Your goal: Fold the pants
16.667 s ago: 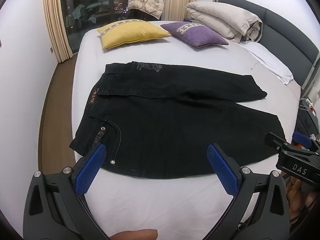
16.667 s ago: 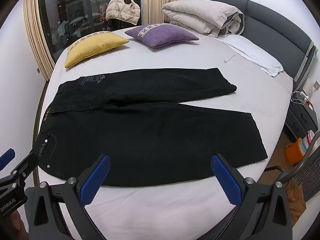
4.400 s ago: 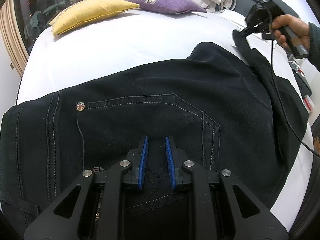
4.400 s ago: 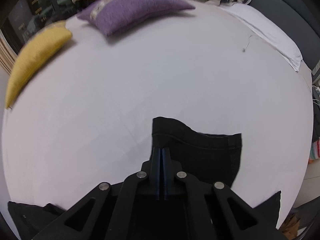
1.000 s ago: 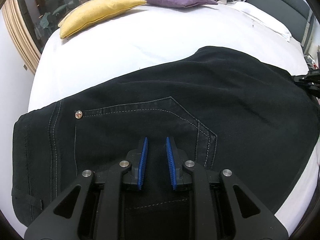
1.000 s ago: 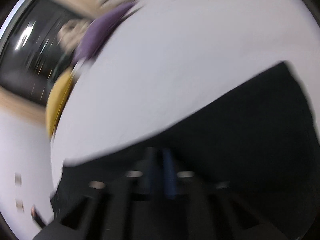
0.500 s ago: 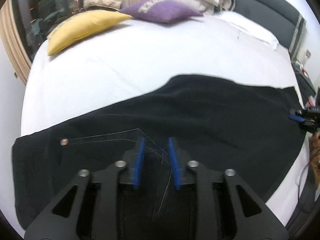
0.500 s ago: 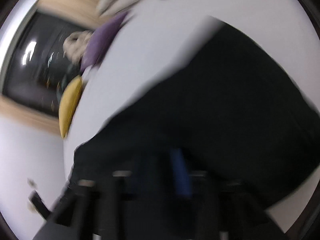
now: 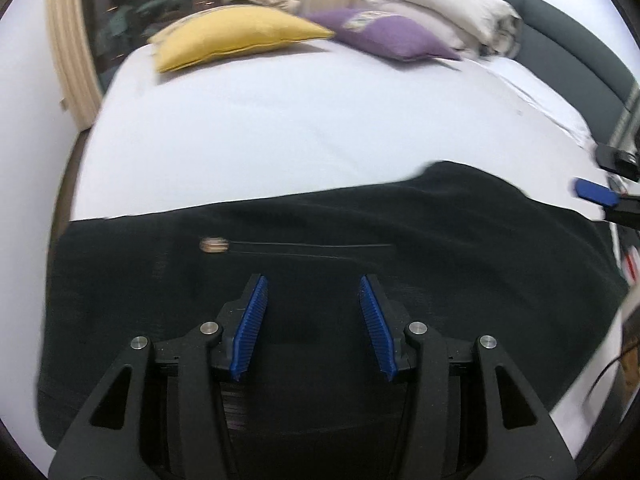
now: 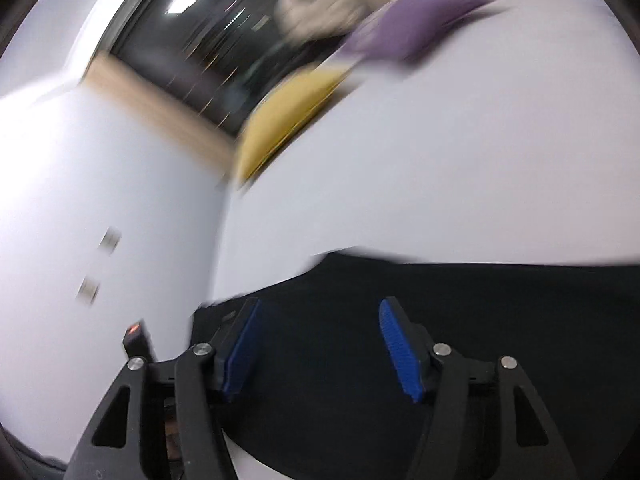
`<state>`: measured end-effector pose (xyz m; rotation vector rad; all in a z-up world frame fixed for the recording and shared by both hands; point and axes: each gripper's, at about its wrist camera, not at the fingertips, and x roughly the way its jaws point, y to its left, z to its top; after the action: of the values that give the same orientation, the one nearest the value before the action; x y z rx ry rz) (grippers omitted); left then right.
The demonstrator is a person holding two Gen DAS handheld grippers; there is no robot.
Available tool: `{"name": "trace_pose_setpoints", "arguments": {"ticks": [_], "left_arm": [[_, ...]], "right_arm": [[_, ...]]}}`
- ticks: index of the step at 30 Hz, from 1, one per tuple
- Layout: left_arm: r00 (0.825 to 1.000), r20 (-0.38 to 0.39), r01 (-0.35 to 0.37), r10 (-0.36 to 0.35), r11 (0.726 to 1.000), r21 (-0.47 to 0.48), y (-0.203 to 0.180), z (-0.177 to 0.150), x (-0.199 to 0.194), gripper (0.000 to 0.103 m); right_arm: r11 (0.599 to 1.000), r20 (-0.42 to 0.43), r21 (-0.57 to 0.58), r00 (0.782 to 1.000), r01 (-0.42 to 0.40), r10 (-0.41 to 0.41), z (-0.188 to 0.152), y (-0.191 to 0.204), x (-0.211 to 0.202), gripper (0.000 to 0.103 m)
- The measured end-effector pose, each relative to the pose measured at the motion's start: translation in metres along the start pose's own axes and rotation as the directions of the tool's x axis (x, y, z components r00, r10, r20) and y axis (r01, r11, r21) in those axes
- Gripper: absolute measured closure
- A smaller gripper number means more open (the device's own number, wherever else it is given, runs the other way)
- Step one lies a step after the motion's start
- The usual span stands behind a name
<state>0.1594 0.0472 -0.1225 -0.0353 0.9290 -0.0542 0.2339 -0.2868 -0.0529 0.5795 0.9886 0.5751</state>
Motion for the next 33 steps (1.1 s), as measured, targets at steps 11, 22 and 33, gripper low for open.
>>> {"name": "trace_pose_setpoints", "arguments": {"ticks": [11,22,33], "left_arm": [[0.999,0.002,0.046,-0.046,0.997,-0.061,0.070,-0.011,0.003,0.056],[0.992,0.035,-0.126,0.125,0.991,0.046,0.068,-0.014,0.012,0.037],[0.999,0.000,-0.038,0.038,0.999,0.032,0.030,-0.029,0.013,0.032]], "right_arm": [[0.944,-0.017,0.211,0.966,0.256,-0.258,0.065,-0.070,0.100,0.066],[0.942,0.028,0.332,0.997,0.053,-0.066,-0.085,-0.117,-0.001,0.103],[0.838,0.255,0.531,0.920,0.123,-0.296,-0.161,-0.188,-0.163,0.057]]}}
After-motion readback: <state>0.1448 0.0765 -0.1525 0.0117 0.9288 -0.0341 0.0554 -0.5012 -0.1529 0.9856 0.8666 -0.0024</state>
